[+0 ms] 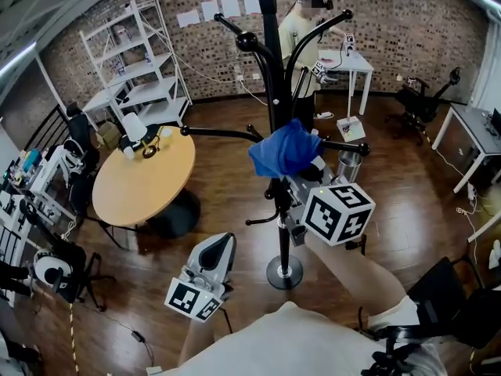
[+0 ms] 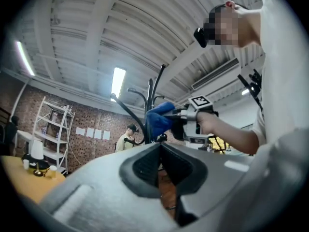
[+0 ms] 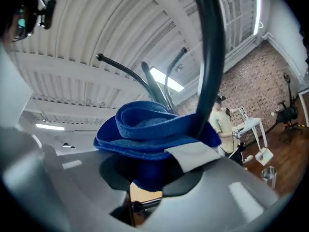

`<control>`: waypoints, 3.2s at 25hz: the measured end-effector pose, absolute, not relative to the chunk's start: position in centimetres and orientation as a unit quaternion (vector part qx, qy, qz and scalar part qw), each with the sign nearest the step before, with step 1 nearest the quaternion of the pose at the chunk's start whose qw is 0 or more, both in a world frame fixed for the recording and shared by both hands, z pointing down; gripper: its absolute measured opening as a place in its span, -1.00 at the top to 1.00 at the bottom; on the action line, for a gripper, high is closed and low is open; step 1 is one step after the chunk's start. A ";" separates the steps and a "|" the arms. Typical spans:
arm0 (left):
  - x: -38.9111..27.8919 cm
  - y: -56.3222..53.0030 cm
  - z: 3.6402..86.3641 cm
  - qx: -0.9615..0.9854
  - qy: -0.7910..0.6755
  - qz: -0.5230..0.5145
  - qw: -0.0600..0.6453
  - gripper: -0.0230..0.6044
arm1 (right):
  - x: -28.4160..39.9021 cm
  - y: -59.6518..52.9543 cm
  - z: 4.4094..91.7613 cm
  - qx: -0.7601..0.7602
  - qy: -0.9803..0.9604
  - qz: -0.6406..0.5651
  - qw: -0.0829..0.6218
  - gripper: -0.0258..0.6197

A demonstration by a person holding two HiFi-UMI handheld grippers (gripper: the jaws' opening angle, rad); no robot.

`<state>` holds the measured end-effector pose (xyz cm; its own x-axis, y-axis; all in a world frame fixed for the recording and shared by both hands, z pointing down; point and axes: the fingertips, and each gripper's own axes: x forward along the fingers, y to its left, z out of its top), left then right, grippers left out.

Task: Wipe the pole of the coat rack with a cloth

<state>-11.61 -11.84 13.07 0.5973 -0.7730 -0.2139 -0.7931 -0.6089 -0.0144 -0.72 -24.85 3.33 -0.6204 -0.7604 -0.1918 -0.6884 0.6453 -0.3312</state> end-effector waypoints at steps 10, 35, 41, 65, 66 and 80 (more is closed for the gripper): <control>-13.2 -14.1 11.6 -0.887 0.449 0.085 0.061 0.92 | -3.0 -13.6 0.5 -0.367 0.915 0.107 0.127 0.60; -17.8 -24.4 15.0 -0.976 0.192 0.087 -0.046 0.92 | -4.8 -26.6 0.4 -0.600 0.792 0.107 -0.027 0.60; -15.1 -23.5 14.9 -0.985 0.146 0.077 -0.054 0.92 | -4.8 -24.9 -1.2 -0.594 0.799 0.094 0.011 0.60; -18.5 -25.1 17.1 -0.970 0.220 0.062 -0.086 0.92 | -6.1 -27.9 22.0 -0.588 0.807 0.039 -0.036 0.60; -18.8 -25.2 17.4 -0.968 0.225 0.060 -0.089 0.92 | -6.1 -27.9 24.9 -0.588 0.807 0.021 -0.051 0.60; -17.2 -25.4 18.7 -0.971 0.217 0.033 -0.095 0.92 | -6.9 -24.9 31.3 -0.585 0.809 -0.030 -0.049 0.60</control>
<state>-17.18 -25.35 18.68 0.9035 -0.4280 -0.0224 -0.4156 -0.8876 0.1987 -6.93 -24.87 31.31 -0.3103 -0.9436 0.1154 -0.9496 0.3134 0.0091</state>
